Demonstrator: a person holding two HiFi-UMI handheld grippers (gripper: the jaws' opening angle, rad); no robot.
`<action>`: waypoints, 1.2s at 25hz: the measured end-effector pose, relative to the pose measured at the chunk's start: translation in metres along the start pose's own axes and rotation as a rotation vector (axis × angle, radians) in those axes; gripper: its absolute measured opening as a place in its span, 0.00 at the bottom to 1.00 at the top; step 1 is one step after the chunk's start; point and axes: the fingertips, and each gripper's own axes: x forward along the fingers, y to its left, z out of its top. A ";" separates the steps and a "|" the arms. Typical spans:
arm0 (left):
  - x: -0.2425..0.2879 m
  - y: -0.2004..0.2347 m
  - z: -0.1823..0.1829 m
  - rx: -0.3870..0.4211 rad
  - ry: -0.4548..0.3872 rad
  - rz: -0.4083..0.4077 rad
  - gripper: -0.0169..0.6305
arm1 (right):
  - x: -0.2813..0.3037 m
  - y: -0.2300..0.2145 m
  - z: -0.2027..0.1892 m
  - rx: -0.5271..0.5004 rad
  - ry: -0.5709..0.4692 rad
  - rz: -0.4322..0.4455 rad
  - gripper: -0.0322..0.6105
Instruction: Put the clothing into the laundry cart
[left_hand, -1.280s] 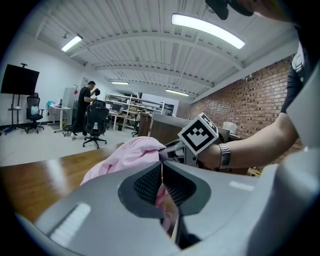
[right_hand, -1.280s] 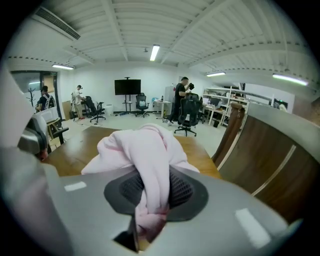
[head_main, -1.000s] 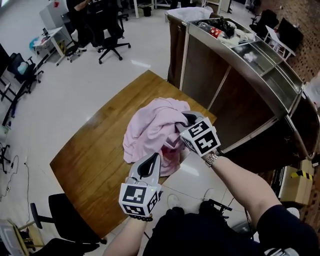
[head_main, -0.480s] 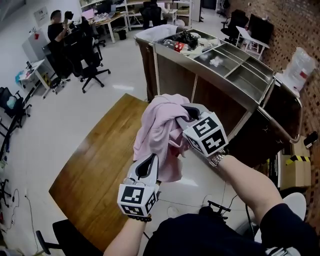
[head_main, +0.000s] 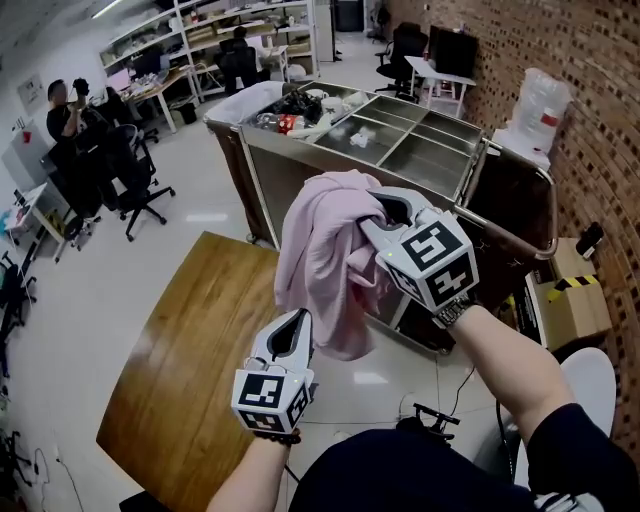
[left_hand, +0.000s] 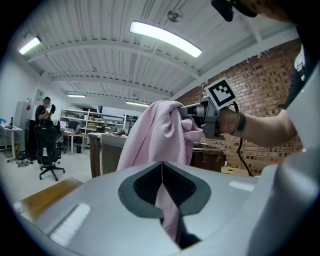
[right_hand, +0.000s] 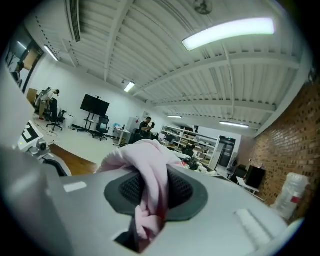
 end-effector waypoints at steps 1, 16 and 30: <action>0.006 -0.007 0.002 0.002 -0.002 -0.018 0.04 | -0.011 -0.009 0.005 -0.005 -0.006 -0.020 0.18; 0.076 -0.117 0.028 0.026 -0.025 -0.225 0.04 | -0.163 -0.138 0.066 -0.062 -0.041 -0.282 0.18; 0.148 -0.195 0.024 0.057 -0.020 -0.318 0.04 | -0.245 -0.249 0.049 -0.038 -0.020 -0.429 0.18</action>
